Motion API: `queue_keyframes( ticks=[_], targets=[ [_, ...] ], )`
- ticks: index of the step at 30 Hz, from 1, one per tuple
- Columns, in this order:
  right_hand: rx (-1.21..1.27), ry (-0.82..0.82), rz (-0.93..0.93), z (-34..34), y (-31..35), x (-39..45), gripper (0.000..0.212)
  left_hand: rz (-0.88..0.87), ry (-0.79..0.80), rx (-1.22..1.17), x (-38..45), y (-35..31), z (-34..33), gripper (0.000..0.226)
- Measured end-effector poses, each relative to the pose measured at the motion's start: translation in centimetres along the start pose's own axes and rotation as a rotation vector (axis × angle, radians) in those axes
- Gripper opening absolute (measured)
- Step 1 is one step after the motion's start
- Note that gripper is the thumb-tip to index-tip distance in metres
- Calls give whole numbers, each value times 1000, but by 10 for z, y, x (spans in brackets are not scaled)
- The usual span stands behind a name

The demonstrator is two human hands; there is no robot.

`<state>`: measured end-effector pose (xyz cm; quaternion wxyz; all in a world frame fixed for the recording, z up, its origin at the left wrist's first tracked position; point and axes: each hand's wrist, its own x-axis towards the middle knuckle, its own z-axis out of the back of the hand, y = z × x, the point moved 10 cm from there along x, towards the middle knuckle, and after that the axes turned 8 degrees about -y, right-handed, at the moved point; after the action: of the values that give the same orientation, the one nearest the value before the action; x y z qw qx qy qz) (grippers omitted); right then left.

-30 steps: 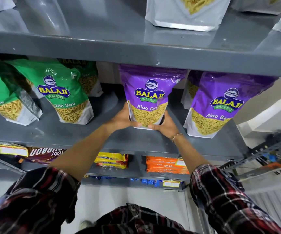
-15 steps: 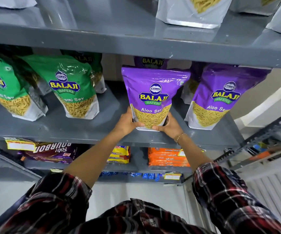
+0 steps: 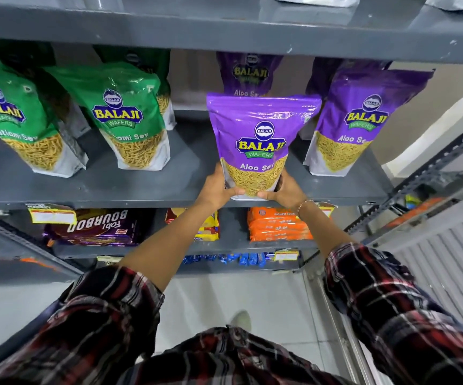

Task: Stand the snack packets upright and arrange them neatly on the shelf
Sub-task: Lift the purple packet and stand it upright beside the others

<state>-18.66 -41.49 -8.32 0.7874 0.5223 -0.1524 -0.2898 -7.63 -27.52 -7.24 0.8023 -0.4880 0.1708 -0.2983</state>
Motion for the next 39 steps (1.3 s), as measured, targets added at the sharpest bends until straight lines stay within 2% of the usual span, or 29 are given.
queue_keyframes(
  ticks=[2, 4, 6, 7, 8, 10, 11, 13, 15, 16, 18, 21, 22, 24, 27, 31, 33, 36, 39],
  targets=[
    [8, -4, -14, 0, -1, -3, 91, -4, -11, 0, -7, -2, 3, 85],
    [90, -9, -35, 2, -7, -8, 103, 42, -132, -48, -23, 4, 13, 94],
    [120, -90, -81, 19, -21, -14, 95, 27, -381, -32, -48, 2, 26, 73],
    [123, -169, -96, 34, -28, -16, 80, -19, -466, -27, -60, -8, 24, 55],
    [116, -280, -96, 54, -33, -19, 62, -83, -472, -42, -69, -23, 12, 40],
    [91, -545, -103, 102, -42, -28, 32, -229, -320, -77, -74, -63, -32, 22],
    [79, -659, -111, 122, -44, -33, 25, -277, -224, -83, -73, -80, -53, 21],
    [48, -816, -125, 166, -49, -35, 21, -302, -64, -93, -61, -112, -99, 28],
    [5, -862, -142, 195, -52, -26, 30, -266, 21, -64, -41, -129, -128, 51],
    [-12, -828, -153, 210, -54, -15, 41, -228, 33, -48, -27, -136, -140, 66],
    [-101, -637, -193, 227, -61, 11, 68, -137, 30, -30, 2, -144, -155, 91],
    [-236, -327, -136, 233, -62, 37, 88, -60, 14, -50, 41, -151, -171, 97],
    [-184, -272, -76, 232, -57, 43, 89, -50, 0, -75, 51, -152, -174, 94],
    [-103, -208, 2, 232, -53, 50, 77, -15, -49, -101, 62, -150, -179, 84],
    [-248, -240, -27, 245, -60, 52, 59, 13, -141, -88, 65, -144, -177, 70],
    [-191, -253, -8, 249, -72, 44, 55, -9, -158, -74, 57, -140, -179, 64],
    [-83, -218, -25, 246, -77, 39, 54, -25, -158, -76, 50, -138, -180, 63],
    [247, -156, -63, 239, -86, 27, 54, -38, -159, -84, 39, -135, -182, 63],
    [276, -146, -42, 240, -93, 15, 59, -41, -156, -74, 26, -130, -185, 65]
  ],
)
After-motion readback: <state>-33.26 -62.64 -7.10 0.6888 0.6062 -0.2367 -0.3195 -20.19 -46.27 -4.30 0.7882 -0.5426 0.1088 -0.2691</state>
